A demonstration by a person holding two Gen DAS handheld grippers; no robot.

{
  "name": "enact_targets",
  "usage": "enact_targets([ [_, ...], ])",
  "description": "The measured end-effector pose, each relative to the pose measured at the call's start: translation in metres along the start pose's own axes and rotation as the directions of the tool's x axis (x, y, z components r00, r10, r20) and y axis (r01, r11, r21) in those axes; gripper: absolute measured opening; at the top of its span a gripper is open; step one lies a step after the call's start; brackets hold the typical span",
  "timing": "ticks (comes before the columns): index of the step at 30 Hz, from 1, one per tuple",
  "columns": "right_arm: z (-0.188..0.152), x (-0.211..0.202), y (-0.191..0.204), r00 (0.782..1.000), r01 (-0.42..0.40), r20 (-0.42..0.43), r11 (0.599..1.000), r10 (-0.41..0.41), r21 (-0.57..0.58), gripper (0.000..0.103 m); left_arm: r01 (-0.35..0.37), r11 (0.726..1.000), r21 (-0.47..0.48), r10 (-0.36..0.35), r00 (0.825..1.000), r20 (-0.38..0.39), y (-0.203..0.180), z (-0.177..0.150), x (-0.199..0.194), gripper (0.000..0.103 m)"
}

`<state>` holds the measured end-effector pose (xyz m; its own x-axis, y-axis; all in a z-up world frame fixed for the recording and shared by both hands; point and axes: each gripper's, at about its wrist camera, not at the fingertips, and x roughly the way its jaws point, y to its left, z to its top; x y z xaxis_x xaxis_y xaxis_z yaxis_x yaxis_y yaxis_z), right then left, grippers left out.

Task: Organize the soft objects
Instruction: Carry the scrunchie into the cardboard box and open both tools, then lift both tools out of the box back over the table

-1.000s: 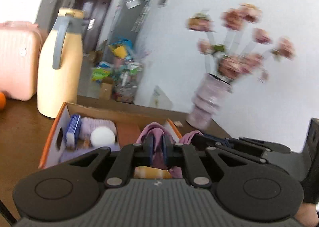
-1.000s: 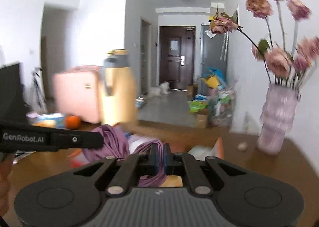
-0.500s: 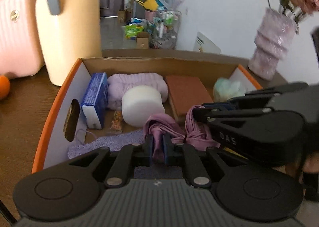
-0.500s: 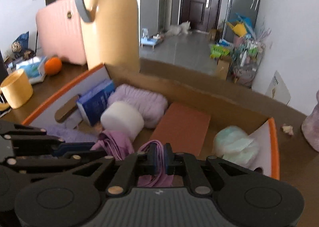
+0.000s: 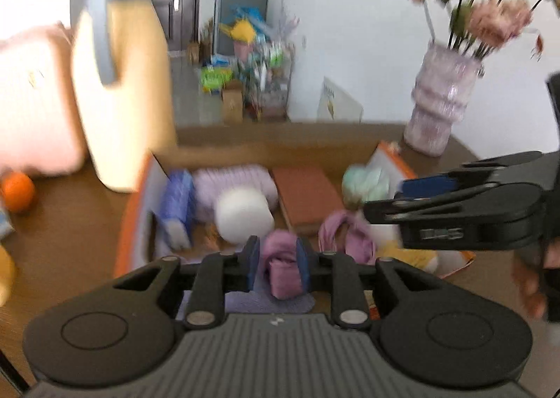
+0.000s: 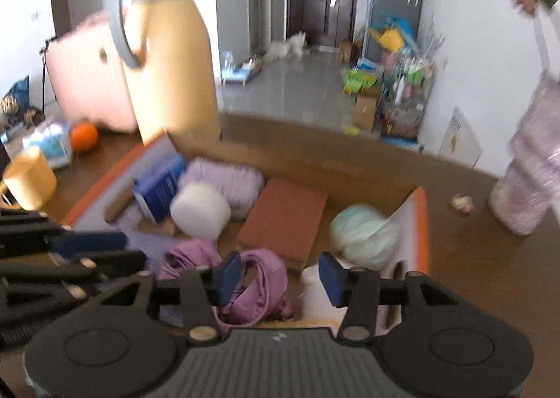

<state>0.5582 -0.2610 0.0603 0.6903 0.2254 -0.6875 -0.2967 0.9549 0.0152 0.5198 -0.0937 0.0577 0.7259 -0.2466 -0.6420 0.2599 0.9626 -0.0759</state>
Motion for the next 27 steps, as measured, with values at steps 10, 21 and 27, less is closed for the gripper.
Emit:
enact_targets([
  [10,-0.041,-0.145,-0.010,0.955,0.111,0.278,0.994,-0.105,-0.005,0.089,-0.168,0.986,0.009,0.162,0.961,0.223,0.032,-0.013,-0.123,0.077],
  [21,-0.090,-0.207,0.014,0.889,0.137,0.435,0.989,-0.143,0.047,0.092,-0.210,0.978,-0.007,0.197,0.908,0.369,0.022,-0.058,-0.180,0.090],
  [27,-0.106,-0.224,0.031,0.872,0.129,0.468,0.990,-0.143,0.061,0.093,-0.204,0.979,-0.005,0.187,0.889,0.418,0.016,-0.076,-0.204,0.094],
])
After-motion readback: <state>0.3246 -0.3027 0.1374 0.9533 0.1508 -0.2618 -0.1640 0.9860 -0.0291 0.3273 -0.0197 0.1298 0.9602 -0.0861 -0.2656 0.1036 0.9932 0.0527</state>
